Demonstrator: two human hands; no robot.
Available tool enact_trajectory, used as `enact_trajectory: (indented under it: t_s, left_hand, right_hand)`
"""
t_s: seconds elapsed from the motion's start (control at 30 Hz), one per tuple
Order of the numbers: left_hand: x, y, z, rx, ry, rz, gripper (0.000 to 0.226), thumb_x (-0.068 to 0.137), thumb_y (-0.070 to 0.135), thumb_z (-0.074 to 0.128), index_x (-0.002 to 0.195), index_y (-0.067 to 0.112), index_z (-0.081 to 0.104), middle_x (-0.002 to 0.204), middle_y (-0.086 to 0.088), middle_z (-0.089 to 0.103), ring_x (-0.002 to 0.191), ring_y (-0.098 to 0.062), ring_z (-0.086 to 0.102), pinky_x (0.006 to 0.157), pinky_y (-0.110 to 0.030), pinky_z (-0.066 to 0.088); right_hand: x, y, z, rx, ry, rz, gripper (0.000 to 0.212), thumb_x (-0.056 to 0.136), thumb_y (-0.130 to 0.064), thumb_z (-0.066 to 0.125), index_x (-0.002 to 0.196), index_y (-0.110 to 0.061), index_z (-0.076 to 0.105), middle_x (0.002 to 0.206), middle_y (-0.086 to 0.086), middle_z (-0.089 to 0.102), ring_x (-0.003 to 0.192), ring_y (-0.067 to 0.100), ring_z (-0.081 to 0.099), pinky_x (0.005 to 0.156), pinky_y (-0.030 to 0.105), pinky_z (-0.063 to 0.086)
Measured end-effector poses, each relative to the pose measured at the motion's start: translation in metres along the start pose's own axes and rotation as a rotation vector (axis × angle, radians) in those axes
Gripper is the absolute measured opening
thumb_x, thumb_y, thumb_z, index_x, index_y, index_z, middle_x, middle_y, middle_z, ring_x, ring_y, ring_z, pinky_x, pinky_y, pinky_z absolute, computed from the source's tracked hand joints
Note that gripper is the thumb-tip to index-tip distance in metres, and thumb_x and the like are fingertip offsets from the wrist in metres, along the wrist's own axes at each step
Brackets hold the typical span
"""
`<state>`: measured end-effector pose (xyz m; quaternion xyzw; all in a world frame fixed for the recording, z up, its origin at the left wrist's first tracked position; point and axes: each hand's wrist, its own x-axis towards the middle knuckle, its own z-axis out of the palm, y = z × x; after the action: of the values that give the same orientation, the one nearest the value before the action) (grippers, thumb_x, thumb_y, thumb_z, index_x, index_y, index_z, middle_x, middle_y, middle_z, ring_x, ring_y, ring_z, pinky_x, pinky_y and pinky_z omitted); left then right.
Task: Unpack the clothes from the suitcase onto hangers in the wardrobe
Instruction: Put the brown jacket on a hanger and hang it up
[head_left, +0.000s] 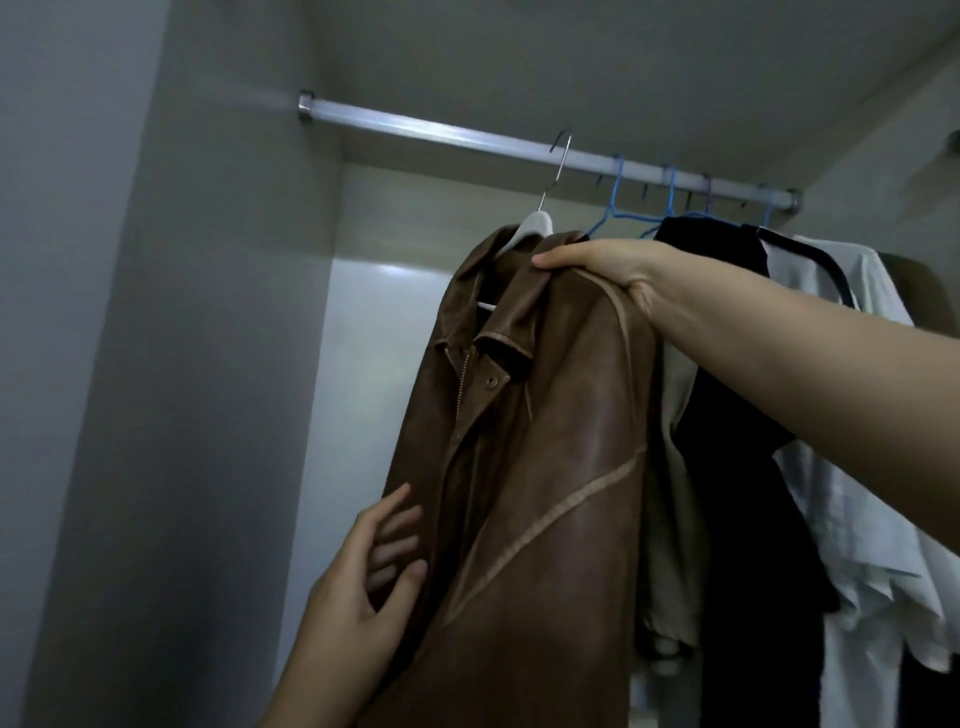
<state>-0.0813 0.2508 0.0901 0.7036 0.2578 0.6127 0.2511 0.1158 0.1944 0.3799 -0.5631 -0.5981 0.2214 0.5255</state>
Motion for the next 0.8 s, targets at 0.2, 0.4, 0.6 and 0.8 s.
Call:
enact_trajectory:
  t_s: [0.2, 0.4, 0.6, 0.8]
  left_hand:
    - [0.012, -0.019, 0.001, 0.017, -0.004, -0.029, 0.035, 0.093, 0.011, 0.062, 0.114, 0.038, 0.062, 0.111, 0.024, 0.069, 0.098, -0.001, 0.068, 0.080, -0.018, 0.054]
    - [0.022, -0.032, 0.015, -0.005, -0.090, -0.096, 0.022, 0.092, 0.013, 0.061, 0.106, 0.030, 0.066, 0.104, 0.014, 0.073, 0.093, -0.009, 0.071, 0.081, -0.027, 0.057]
    - [0.034, -0.031, 0.024, 0.039, -0.131, -0.064, 0.030, 0.093, 0.018, 0.062, 0.099, 0.047, 0.066, 0.105, 0.018, 0.072, 0.098, -0.007, 0.069, 0.083, -0.028, 0.057]
    - [0.038, -0.028, 0.034, 0.051, -0.118, -0.029, 0.031, 0.093, 0.015, 0.061, 0.098, 0.045, 0.067, 0.102, 0.015, 0.073, 0.098, -0.007, 0.069, 0.082, -0.030, 0.058]
  right_hand:
    - [0.044, -0.014, -0.023, -0.073, 0.067, -0.114, 0.034, 0.097, -0.024, 0.060, 0.126, -0.006, 0.058, 0.074, 0.008, 0.070, 0.058, 0.017, 0.066, 0.058, 0.028, 0.056]
    - [0.074, -0.020, -0.040, -0.138, 0.095, -0.163, 0.043, 0.097, -0.023, 0.059, 0.134, -0.001, 0.054, 0.059, 0.003, 0.070, 0.048, 0.015, 0.066, 0.047, 0.024, 0.055]
    - [0.094, -0.018, -0.047, -0.209, 0.096, -0.144, 0.044, 0.097, -0.025, 0.060, 0.134, -0.003, 0.054, 0.067, 0.008, 0.070, 0.051, 0.019, 0.067, 0.041, 0.025, 0.054]
    - [0.107, -0.009, -0.045, -0.371, 0.059, -0.024, 0.055, 0.096, -0.035, 0.060, 0.139, -0.002, 0.050, 0.108, 0.014, 0.065, 0.074, 0.025, 0.059, 0.083, 0.039, 0.048]
